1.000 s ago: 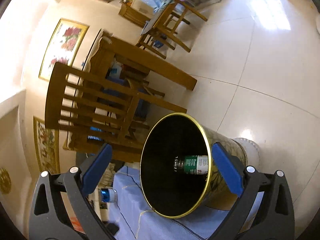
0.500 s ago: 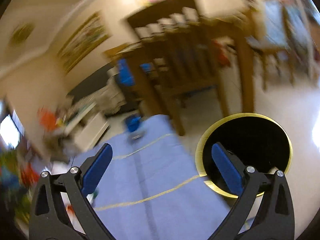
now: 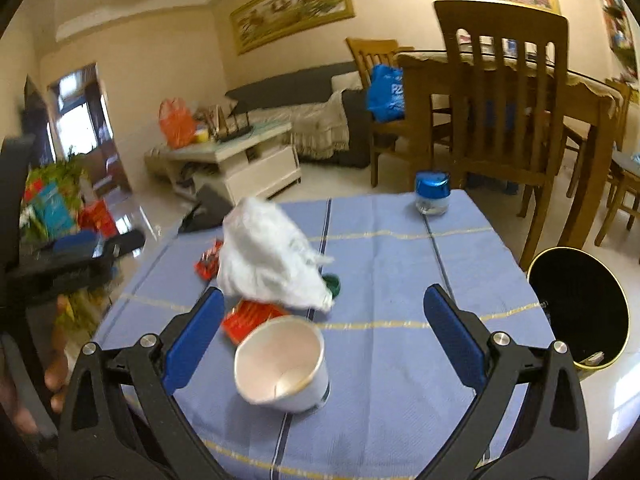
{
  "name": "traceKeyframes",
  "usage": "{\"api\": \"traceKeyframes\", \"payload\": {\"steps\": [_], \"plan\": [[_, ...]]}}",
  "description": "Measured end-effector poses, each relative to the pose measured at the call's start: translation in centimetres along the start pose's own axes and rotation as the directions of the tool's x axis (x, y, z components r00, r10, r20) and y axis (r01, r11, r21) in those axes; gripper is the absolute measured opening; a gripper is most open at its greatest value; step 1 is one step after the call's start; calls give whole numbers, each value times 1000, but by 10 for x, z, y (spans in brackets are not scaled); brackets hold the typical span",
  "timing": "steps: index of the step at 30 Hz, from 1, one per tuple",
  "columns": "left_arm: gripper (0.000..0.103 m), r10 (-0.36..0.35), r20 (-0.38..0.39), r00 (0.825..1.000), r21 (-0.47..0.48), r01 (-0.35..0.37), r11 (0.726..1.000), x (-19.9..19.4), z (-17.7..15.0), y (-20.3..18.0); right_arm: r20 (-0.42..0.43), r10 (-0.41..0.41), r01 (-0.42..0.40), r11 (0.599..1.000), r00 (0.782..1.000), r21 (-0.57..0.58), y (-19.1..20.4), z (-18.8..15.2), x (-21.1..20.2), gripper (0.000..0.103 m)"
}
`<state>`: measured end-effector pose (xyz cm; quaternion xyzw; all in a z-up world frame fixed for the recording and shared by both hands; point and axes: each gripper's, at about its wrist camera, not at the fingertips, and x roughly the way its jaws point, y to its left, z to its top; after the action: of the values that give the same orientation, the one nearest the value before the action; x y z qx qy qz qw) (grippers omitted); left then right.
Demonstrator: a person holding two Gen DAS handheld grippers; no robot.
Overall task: Collect trash
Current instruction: 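Return both tools over the table, then grasp the white paper cup with the right tool while the left tool grasps the tissue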
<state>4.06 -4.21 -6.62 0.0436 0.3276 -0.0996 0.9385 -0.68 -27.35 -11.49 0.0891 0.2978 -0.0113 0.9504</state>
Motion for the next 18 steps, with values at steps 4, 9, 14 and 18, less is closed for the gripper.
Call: {"api": "traceKeyframes", "payload": {"steps": [4, 9, 14, 18], "plan": [[96, 9, -19, 1000, -6, -9, 1000, 4, -5, 3, -32, -29, 28, 998, 999, -52, 10, -13, 2, 99], [96, 23, -26, 999, 0, -23, 1000, 7, -10, 3, -79, 11, -15, 999, 997, -46, 14, -22, 8, 99], [96, 28, -33, 999, -1, -28, 1000, 9, -11, 4, -100, -2, -9, 994, 995, -113, 30, -29, 21, 98], [96, 32, -33, 999, 10, -32, 999, 9, -12, 3, -141, 12, -28, 994, 990, -106, 29, -35, 35, 98]]}}
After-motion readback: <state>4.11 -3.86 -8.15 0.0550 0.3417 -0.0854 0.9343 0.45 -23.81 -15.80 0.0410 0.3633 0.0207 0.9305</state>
